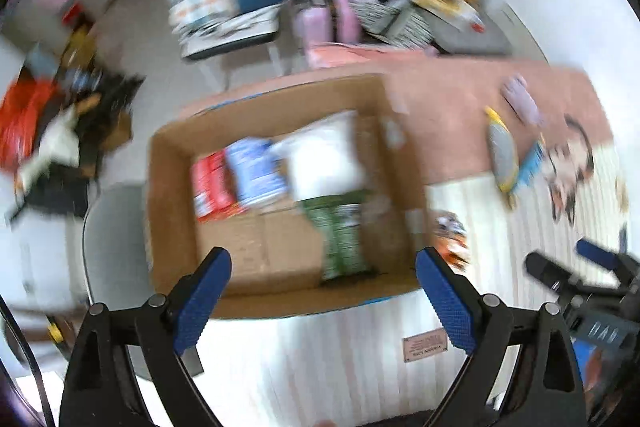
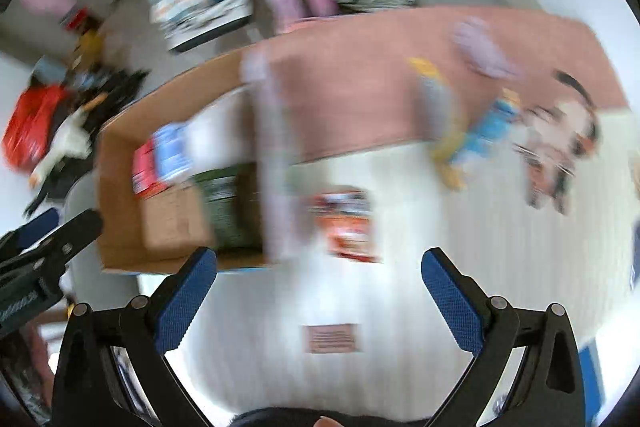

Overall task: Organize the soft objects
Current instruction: 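Move both tools back toward the remaining items, then grasp the panda-print snack bag with the left tool while the right tool grasps the yellow silver scrubber, then carry the panda bag and scrubber into the box and open both tools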

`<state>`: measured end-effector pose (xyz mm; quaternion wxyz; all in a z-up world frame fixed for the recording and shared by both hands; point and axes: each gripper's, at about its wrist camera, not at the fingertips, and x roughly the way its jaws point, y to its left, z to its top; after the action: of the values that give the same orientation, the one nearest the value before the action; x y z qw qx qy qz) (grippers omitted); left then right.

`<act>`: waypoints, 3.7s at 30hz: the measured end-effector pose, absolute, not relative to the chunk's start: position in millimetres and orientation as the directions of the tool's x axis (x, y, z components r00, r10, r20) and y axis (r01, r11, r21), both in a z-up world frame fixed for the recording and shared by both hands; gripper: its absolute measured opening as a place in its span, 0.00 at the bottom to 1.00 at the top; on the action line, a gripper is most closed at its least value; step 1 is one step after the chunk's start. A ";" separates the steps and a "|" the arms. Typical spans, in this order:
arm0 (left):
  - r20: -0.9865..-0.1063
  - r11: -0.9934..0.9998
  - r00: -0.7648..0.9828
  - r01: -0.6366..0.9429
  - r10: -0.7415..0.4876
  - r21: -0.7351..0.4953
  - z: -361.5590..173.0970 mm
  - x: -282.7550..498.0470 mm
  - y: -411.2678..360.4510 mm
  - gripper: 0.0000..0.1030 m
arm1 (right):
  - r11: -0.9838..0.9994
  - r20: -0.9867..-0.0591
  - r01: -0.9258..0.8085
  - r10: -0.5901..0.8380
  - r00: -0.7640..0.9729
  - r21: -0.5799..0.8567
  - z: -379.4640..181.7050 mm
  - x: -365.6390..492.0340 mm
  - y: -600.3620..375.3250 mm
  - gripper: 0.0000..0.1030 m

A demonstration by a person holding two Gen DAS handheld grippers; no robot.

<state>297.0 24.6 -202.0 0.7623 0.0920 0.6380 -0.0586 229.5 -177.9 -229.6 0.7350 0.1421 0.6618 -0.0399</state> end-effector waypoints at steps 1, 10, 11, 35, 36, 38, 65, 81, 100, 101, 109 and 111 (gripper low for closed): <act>-0.989 0.963 0.148 0.263 0.022 0.061 -210.4 302.1 -0.7 0.92 | 0.950 -0.986 0.274 0.119 0.115 0.146 -234.0 226.4 -195.8 1.00; -0.965 0.892 -0.219 0.452 0.144 0.030 -331.5 335.0 -140.3 0.91 | 0.873 -0.992 0.471 0.107 0.063 0.124 -294.8 206.1 -342.7 1.00; -0.957 0.886 -0.234 0.461 0.168 0.043 -342.4 334.8 -148.8 0.91 | 0.866 -0.991 0.482 0.116 0.064 0.132 -300.2 207.0 -356.1 0.99; -0.855 0.915 -0.420 0.380 0.304 0.138 -451.2 329.5 -166.8 0.67 | 0.928 -0.953 0.291 0.277 -0.122 0.233 -417.8 368.5 -340.8 0.73; -0.855 0.919 -0.425 0.370 0.298 0.136 -452.2 329.6 -164.3 0.67 | 0.936 -0.950 0.268 0.274 -0.149 0.227 -426.9 376.6 -333.7 0.73; -0.855 0.930 -0.438 0.344 0.279 0.127 -454.9 328.2 -156.5 0.62 | 0.952 -0.948 0.219 0.258 -0.186 0.216 -440.5 387.2 -319.3 0.73; -0.877 0.967 -0.480 0.207 -0.034 -0.150 -459.2 228.2 -129.3 0.65 | 0.993 -0.952 0.102 0.079 -0.297 0.050 -462.0 308.2 -326.9 0.51; -0.946 0.961 -0.324 0.264 0.004 -0.086 -464.3 151.4 -131.0 0.28 | 0.991 -0.972 0.129 0.056 -0.230 0.027 -437.3 326.8 -312.9 0.41; -0.982 0.976 0.003 -0.106 -0.189 -0.188 -282.7 239.8 100.0 0.28 | 0.894 -0.897 -0.071 0.439 -0.046 0.442 -265.6 301.1 -34.0 0.41; -0.982 0.974 -0.010 -0.127 -0.190 -0.187 -289.3 258.0 114.0 0.28 | 0.892 -0.895 -0.081 0.442 -0.054 0.445 -269.7 301.9 -18.2 0.41; -0.961 0.946 -0.168 -0.279 -0.220 -0.168 -348.9 302.6 216.0 0.28 | 0.907 -0.905 -0.074 0.402 -0.141 0.415 -340.6 321.3 89.6 0.41; -0.954 0.944 -0.195 -0.285 -0.229 -0.168 -356.7 304.7 224.7 0.28 | 0.911 -0.906 -0.067 0.393 -0.155 0.407 -355.5 320.7 101.5 0.41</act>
<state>304.7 224.7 -356.7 0.6122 -0.1661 0.7727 0.0230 320.7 101.5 -355.5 0.6403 0.1105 0.7386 0.1794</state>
